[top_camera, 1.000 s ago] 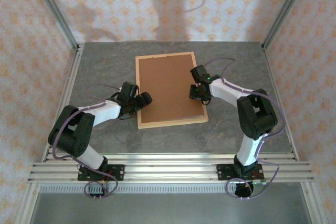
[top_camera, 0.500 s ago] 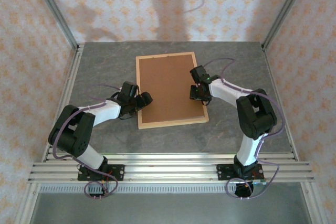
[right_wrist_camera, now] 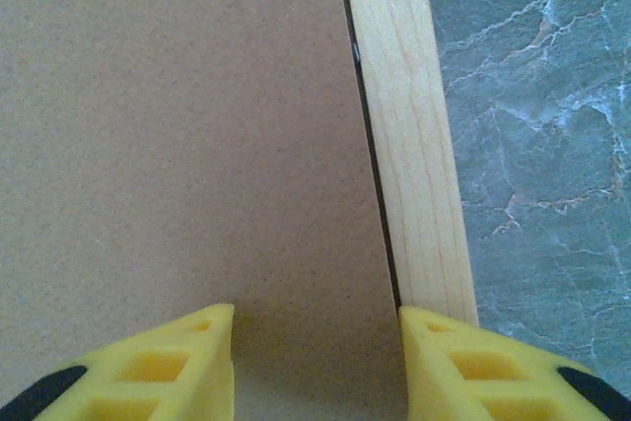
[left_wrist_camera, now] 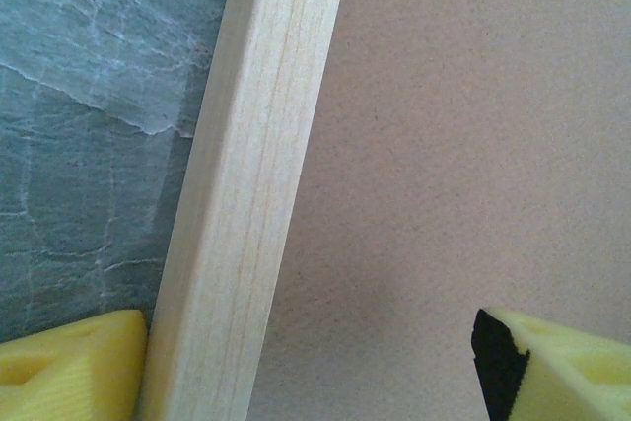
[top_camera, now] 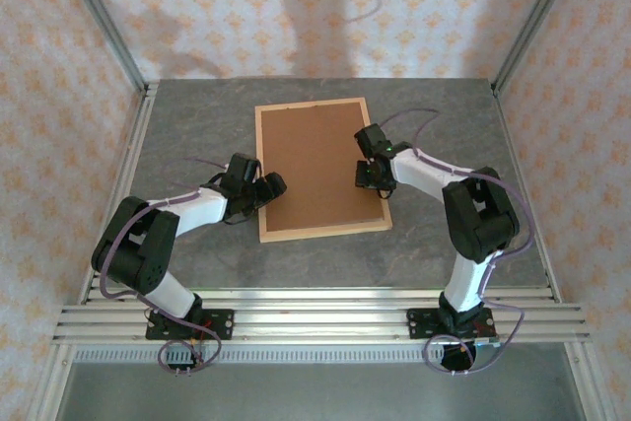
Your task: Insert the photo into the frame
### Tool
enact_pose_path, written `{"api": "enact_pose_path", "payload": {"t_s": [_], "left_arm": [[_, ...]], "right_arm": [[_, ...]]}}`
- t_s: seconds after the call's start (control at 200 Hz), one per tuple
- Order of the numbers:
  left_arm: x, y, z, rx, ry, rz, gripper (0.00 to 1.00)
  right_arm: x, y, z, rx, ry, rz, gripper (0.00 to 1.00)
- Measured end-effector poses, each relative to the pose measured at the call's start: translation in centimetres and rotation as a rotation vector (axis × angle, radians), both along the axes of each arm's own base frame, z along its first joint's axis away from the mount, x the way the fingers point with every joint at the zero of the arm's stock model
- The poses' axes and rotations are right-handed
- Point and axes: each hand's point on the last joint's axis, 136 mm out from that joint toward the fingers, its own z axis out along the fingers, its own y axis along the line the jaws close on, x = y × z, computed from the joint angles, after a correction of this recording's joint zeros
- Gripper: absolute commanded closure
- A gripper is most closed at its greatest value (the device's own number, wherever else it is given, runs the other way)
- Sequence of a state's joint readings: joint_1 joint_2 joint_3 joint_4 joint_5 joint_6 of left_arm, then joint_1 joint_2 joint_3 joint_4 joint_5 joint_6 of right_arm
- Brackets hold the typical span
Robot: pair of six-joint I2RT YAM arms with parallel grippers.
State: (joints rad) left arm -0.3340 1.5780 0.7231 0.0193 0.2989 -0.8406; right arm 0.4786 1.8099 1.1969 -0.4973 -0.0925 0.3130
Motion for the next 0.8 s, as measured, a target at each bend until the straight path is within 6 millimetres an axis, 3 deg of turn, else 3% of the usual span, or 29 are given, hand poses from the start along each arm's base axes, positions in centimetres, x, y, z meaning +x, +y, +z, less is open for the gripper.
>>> {"api": "enact_pose_path", "payload": {"t_s": [0.561, 0.801], "left_arm": [[-0.1, -0.4, 0.1, -0.006, 0.003, -0.013, 0.16], [-0.5, -0.9, 0.1, -0.021, 0.022, -0.033, 0.16]], "right_arm": [[-0.5, -0.6, 0.2, -0.082, -0.016, -0.002, 0.36], [-1.0, -1.1, 2.6, -0.077, -0.047, -0.005, 0.34]]}}
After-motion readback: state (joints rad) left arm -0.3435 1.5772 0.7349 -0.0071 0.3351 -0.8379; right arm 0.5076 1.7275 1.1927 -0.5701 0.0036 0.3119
